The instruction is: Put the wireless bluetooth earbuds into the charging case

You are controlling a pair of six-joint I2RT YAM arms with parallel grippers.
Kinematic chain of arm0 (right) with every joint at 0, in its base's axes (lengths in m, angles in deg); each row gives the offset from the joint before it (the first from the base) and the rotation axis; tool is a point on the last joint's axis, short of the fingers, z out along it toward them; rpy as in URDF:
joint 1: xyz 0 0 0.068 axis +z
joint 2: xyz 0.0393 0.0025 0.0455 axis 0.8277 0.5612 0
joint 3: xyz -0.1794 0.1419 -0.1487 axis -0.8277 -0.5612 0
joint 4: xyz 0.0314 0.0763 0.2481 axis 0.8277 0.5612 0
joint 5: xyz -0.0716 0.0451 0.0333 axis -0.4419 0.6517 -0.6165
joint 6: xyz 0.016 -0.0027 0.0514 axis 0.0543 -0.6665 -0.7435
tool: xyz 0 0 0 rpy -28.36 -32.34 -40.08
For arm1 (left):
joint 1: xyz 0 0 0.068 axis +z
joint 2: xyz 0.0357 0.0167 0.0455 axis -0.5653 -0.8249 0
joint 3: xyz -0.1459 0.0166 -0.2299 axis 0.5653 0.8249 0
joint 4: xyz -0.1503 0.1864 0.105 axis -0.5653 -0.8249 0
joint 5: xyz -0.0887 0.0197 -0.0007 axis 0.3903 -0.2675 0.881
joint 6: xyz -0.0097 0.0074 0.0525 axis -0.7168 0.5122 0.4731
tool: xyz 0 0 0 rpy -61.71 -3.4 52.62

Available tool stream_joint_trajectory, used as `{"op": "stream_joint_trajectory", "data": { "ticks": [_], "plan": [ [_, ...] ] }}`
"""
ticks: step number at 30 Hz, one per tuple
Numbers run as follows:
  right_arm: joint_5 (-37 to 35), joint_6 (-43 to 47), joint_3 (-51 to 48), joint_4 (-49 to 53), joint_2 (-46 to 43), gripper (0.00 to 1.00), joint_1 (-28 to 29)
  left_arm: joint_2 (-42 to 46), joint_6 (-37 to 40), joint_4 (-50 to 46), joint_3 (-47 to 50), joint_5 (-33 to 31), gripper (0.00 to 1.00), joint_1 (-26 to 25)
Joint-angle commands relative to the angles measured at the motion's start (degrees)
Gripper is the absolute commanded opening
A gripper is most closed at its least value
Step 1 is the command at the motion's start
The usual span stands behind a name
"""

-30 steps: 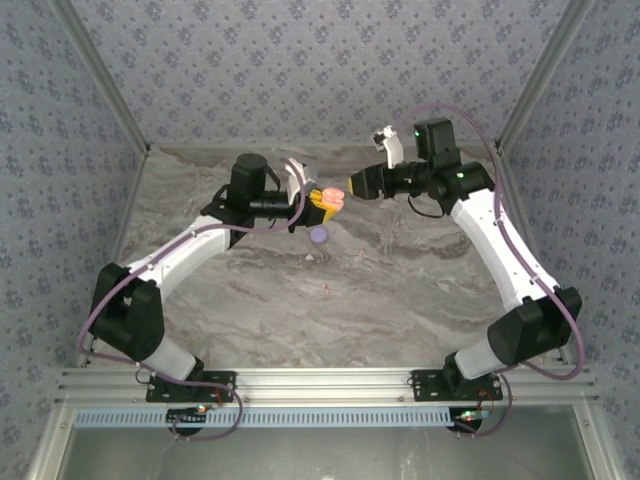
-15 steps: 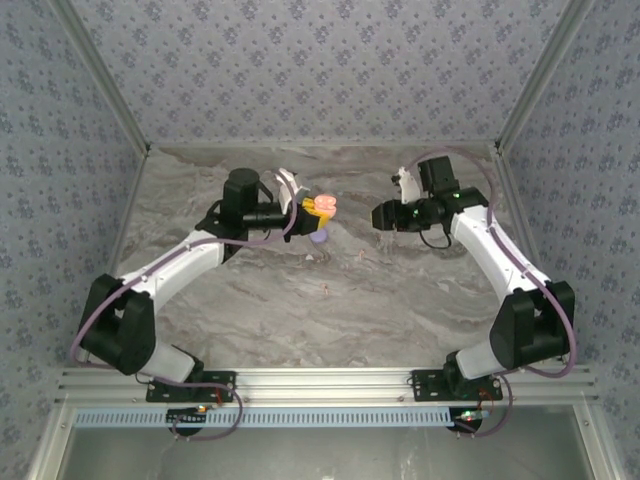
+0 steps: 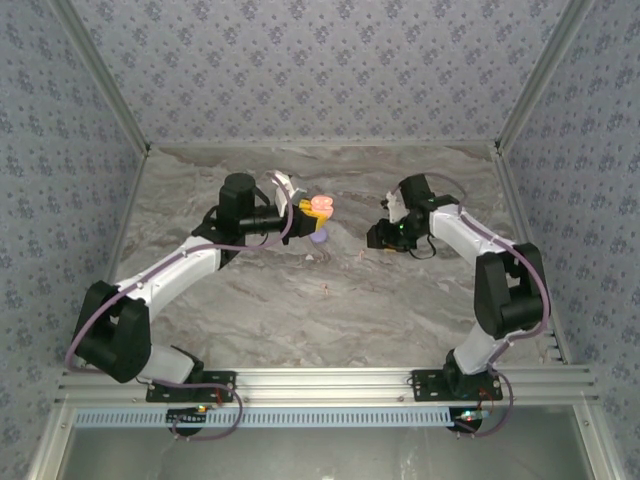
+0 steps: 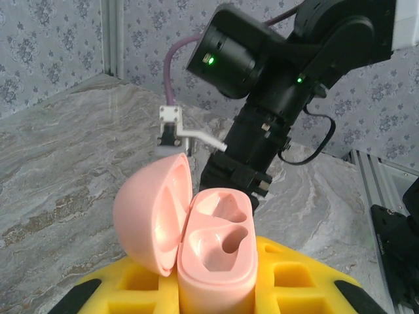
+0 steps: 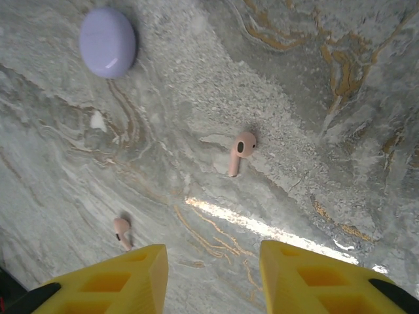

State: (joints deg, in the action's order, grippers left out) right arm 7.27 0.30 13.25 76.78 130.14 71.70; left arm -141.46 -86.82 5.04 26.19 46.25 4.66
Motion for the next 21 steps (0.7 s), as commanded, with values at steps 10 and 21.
{"op": "stream_joint_trajectory", "data": {
  "ticks": [10,21],
  "plan": [
    [-0.8,-0.9,4.1,-0.7,8.3,0.37,1.8,2.1,-0.2,0.7,0.3,-0.9,0.06,-0.6],
    [-3.5,-2.4,8.6,-0.5,13.5,0.37,3.3,2.2,-0.2,0.6,0.5,-1.1,0.05,-0.6]
  ]
}}
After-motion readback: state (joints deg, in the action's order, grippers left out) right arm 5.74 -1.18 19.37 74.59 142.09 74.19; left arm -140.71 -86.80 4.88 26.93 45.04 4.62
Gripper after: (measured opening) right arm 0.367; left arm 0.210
